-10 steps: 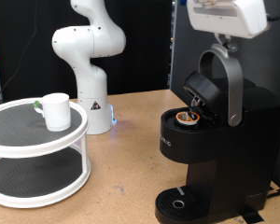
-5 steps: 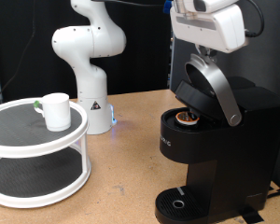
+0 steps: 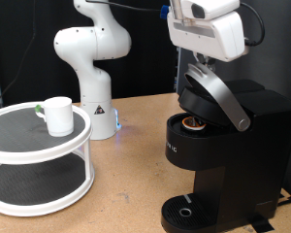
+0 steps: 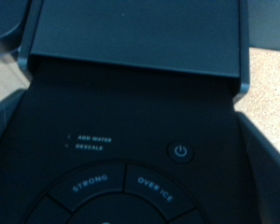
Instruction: Make a cup of coffee with the keurig machine
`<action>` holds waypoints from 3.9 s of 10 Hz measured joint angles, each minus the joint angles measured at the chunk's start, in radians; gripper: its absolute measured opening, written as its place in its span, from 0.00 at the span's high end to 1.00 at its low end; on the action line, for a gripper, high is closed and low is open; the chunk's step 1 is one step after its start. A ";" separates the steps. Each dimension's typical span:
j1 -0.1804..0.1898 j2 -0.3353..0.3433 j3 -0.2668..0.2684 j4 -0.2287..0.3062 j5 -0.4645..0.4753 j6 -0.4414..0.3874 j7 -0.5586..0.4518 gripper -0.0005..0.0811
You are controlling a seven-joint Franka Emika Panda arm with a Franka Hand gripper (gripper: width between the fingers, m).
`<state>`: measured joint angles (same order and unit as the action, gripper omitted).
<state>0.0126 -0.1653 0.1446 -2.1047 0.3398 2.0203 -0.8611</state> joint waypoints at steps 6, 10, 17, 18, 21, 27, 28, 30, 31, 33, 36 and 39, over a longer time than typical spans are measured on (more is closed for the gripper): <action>-0.011 -0.006 -0.009 -0.039 -0.046 0.024 -0.081 0.99; -0.038 -0.030 -0.029 -0.120 -0.075 0.092 -0.140 0.99; -0.048 -0.030 -0.013 -0.160 -0.167 0.129 -0.011 0.99; -0.048 -0.012 -0.002 -0.160 -0.214 0.127 0.045 0.99; -0.048 0.023 0.015 -0.148 -0.256 0.130 0.120 0.99; -0.047 0.028 0.013 -0.125 -0.077 0.137 0.028 0.99; -0.047 0.024 0.010 -0.105 -0.029 0.119 0.004 0.99; -0.047 0.008 0.000 -0.046 0.029 0.042 -0.019 0.99; -0.048 0.000 -0.004 -0.018 0.036 0.009 -0.018 0.99; -0.048 0.003 -0.005 -0.004 0.038 -0.012 -0.017 0.99; -0.052 -0.011 -0.031 -0.017 0.065 -0.063 -0.118 0.99; -0.068 -0.089 -0.093 -0.089 0.209 -0.064 -0.151 0.99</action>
<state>-0.0552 -0.2540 0.0518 -2.1936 0.5484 1.9562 -1.0120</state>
